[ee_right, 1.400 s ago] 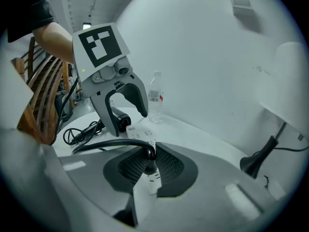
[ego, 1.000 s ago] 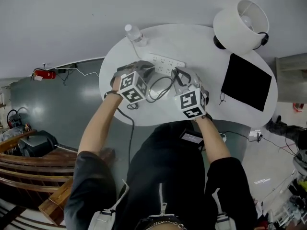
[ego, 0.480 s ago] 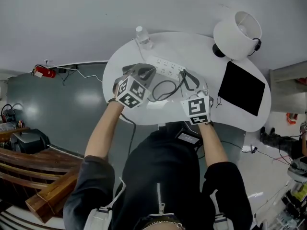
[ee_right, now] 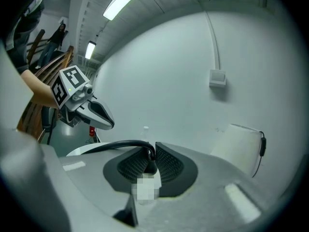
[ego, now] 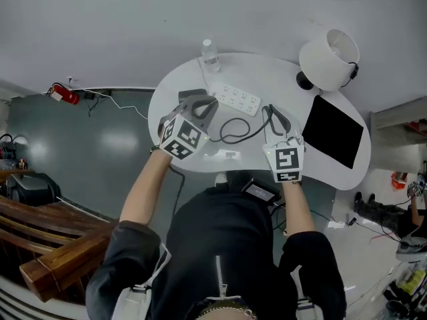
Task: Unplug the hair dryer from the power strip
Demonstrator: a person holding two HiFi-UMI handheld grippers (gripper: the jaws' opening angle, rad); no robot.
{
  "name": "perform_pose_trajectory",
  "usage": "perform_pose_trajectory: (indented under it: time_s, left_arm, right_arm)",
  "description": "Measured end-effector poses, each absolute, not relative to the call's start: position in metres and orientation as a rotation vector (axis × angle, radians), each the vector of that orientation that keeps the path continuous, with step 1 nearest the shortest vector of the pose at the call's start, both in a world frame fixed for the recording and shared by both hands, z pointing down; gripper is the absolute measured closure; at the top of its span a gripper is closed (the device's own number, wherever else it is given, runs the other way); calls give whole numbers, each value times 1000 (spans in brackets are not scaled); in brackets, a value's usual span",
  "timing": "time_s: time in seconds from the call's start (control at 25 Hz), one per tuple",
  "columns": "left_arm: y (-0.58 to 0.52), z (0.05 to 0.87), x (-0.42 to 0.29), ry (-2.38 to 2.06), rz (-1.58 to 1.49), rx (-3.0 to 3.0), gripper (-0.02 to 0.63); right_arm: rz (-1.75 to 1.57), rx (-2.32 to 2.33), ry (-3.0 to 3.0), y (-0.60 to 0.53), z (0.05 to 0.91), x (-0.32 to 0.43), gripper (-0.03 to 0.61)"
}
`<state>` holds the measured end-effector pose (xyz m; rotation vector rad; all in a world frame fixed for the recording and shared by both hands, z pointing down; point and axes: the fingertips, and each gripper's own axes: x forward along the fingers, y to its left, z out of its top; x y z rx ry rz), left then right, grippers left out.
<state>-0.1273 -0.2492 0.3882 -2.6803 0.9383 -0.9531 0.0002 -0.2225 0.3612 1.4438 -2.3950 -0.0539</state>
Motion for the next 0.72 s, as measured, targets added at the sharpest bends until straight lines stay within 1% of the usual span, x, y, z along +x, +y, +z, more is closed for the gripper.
perform_pose_trajectory:
  time_s: [0.4, 0.72]
  left_arm:
    - [-226, 369, -132, 971, -887, -2655, 597]
    - [-222, 361, -132, 980, -867, -2647, 597]
  right_arm:
    - [-68, 1472, -2409, -202, 342, 4, 532]
    - [-68, 1448, -2411, -197, 345, 0, 534]
